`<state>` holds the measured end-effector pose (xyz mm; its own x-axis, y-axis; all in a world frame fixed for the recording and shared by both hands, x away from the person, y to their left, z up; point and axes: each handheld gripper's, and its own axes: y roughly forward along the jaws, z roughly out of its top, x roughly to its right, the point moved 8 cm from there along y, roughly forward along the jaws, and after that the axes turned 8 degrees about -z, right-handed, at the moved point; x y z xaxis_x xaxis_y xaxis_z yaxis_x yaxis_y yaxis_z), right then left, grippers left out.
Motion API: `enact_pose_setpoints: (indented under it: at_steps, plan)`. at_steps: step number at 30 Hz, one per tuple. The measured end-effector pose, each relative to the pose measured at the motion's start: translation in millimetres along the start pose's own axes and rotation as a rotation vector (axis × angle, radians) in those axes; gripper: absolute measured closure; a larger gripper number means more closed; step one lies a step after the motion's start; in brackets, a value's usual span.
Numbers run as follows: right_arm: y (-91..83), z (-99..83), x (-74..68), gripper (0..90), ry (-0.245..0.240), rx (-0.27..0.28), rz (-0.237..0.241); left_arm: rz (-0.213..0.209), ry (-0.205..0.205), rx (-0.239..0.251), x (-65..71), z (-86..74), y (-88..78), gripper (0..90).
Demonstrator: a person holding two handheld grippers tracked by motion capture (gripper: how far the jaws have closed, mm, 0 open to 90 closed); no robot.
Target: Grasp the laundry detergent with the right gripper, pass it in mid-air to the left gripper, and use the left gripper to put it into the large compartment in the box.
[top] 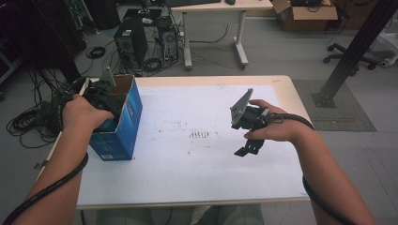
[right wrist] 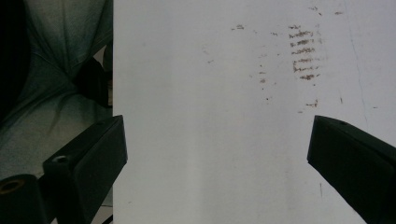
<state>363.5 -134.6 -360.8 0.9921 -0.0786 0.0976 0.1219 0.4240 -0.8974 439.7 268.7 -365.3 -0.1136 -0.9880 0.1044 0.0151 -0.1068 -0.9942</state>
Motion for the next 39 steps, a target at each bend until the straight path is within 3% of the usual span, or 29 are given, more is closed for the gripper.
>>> enact_pose_setpoints:
  at_steps: [20, 39]
  plan:
    - [1.8, 1.2, -0.8, 4.6, -0.004, 0.011, -0.004, 0.024, 0.026, 0.015, 4.7, -1.2, -12.2, 32.7]
    - [-1.3, 0.2, -1.3, 4.6, -0.008, 0.023, -0.012, 0.045, 0.006, 0.017, 5.9, -4.2, -24.7, 25.9]
